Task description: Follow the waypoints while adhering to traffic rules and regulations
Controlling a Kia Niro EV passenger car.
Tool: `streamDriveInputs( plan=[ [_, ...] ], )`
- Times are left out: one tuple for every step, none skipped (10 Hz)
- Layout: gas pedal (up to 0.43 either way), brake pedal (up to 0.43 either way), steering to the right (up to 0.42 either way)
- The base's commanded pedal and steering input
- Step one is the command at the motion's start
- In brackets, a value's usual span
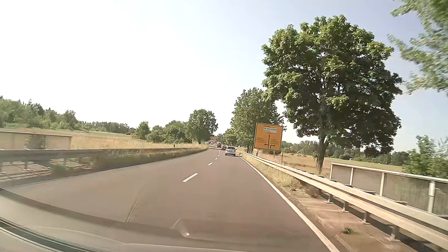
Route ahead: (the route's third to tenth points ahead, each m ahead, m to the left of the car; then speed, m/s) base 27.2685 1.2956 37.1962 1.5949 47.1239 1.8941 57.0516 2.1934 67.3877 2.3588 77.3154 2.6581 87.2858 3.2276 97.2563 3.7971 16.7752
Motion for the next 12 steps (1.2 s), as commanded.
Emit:
streamDriveInputs(
  plan=[
    [0.000, 0.018, -0.003],
    [0.000, 0.018, -0.003],
    [0.000, 0.018, -0.003],
    [0.000, 0.018, -0.003],
    [0.000, 0.018, -0.003],
    [0.000, 0.018, -0.003],
    [0.000, 0.018, -0.003],
    [0.000, 0.018, -0.003],
    [0.000, 0.018, -0.003],
    [0.000, 0.018, -0.003],
    [0.000, 0.018, -0.003],
    [0.000, 0.018, -0.003]
  ],
)
